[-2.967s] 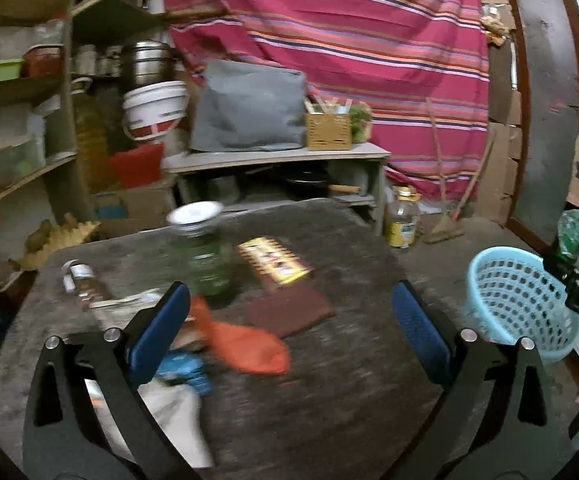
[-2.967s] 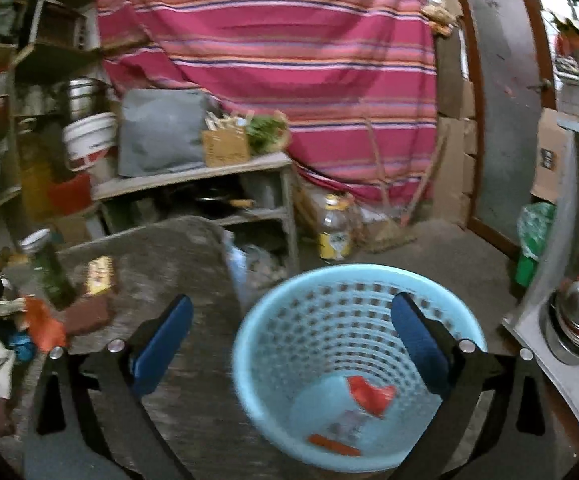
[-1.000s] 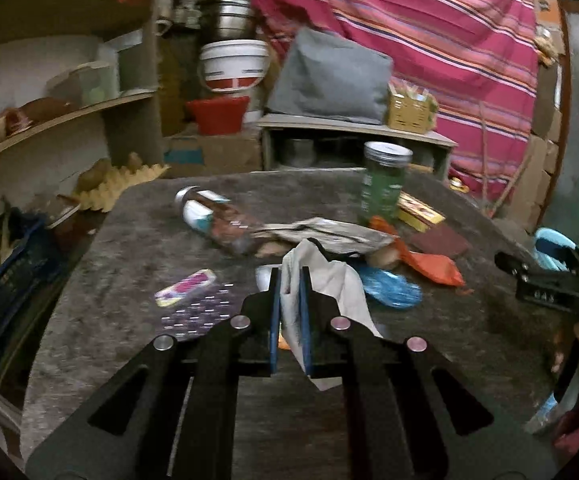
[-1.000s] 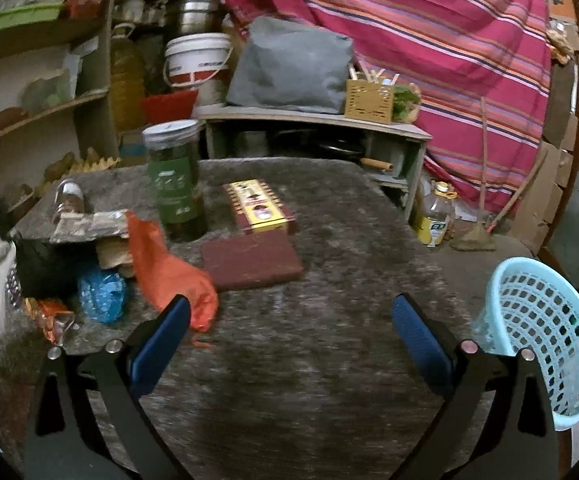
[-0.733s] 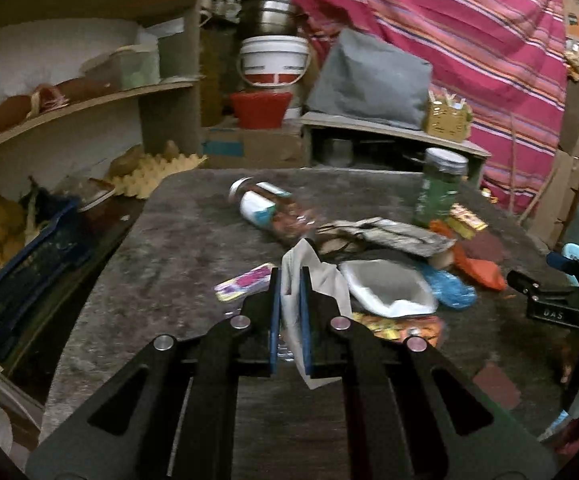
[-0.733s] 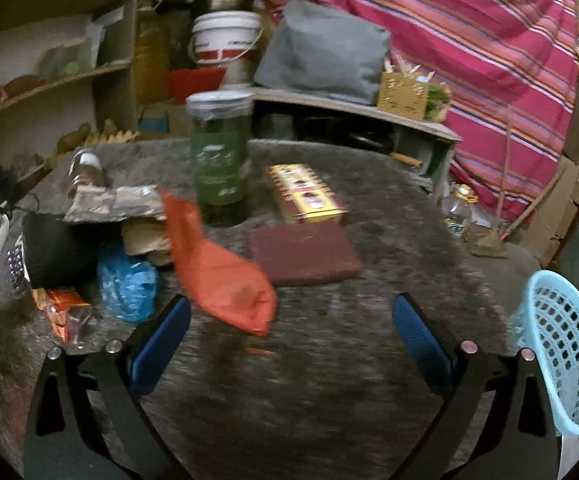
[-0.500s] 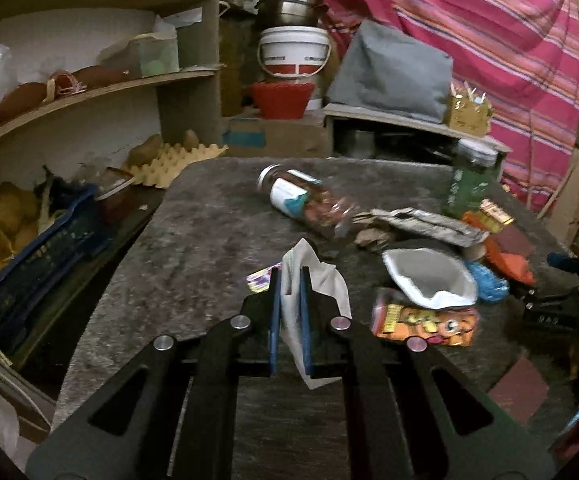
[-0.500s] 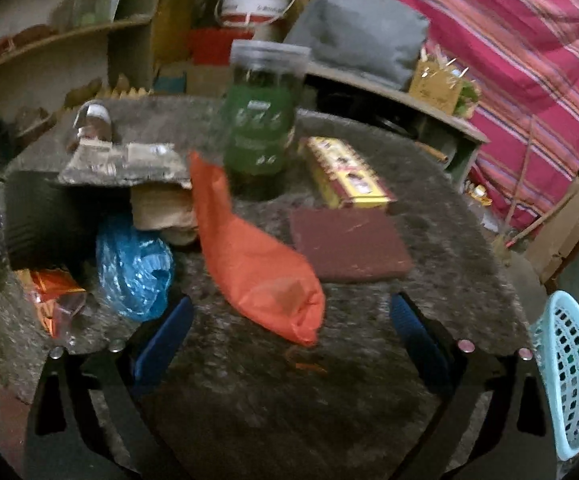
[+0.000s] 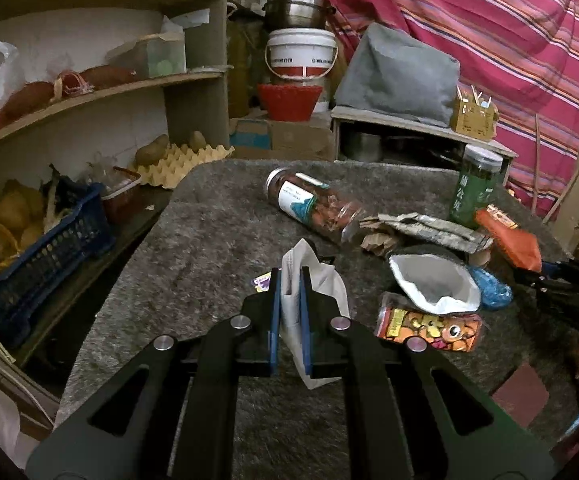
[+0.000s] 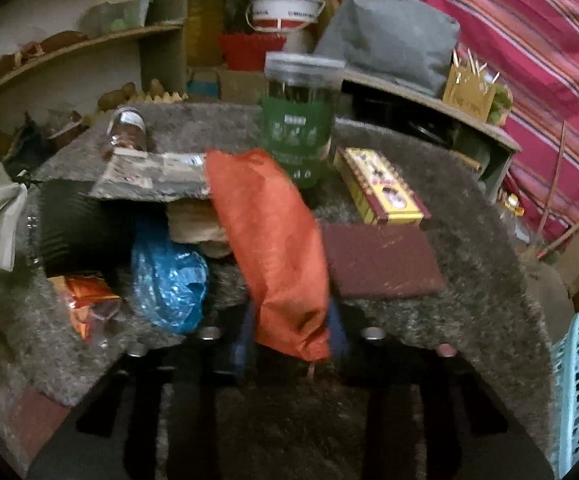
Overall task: Collect trash
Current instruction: 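Grasp the white cloth with the left tool while the right tool grasps the orange plastic bag, then carry the cloth and orange bag over the blue basket and release both, then move both tools back over the table, then grasp the black ribbed cup with the left tool, then grasp the maroon scouring pad with the right tool, then carry the cup and pad over the blue basket and open the left tool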
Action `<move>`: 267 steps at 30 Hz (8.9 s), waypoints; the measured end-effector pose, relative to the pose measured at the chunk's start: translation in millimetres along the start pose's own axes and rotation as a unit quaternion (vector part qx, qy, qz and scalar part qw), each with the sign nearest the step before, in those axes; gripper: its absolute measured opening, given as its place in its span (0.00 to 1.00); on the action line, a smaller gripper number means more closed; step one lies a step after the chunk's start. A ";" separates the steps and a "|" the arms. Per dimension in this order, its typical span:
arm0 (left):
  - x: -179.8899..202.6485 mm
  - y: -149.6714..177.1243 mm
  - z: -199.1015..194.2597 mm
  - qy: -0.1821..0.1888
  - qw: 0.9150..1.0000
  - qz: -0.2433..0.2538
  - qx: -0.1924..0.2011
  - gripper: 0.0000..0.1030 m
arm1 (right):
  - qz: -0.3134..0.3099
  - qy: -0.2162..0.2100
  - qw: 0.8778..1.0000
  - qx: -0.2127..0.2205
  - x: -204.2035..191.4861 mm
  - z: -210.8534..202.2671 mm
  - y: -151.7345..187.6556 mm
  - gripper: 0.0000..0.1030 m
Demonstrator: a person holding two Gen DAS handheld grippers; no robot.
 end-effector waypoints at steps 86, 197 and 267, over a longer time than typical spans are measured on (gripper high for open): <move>448.0 -95.8 -10.4 0.199 0.966 0.152 0.063 0.91 | 0.306 0.173 0.936 0.012 400.9 -113.8 87.7 0.54; 17.6 8.9 35.8 -0.005 0.998 0.009 -0.055 0.65 | 0.052 0.014 0.998 0.037 7.2 -32.4 19.1 0.92; -6.2 37.1 4.1 -0.055 0.996 0.002 -0.066 0.63 | 0.050 -0.016 0.997 0.059 -5.6 -88.6 57.1 0.81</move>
Point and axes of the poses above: each gripper's, at about its wrist camera, not at the fingertips, and z roughly the way its jaws point, x to its right, y to its underside, the point moved 6 cm from there along z, roughly the way its jaws point, and after that the axes turned 12 degrees about z, right-handed, at the moved point
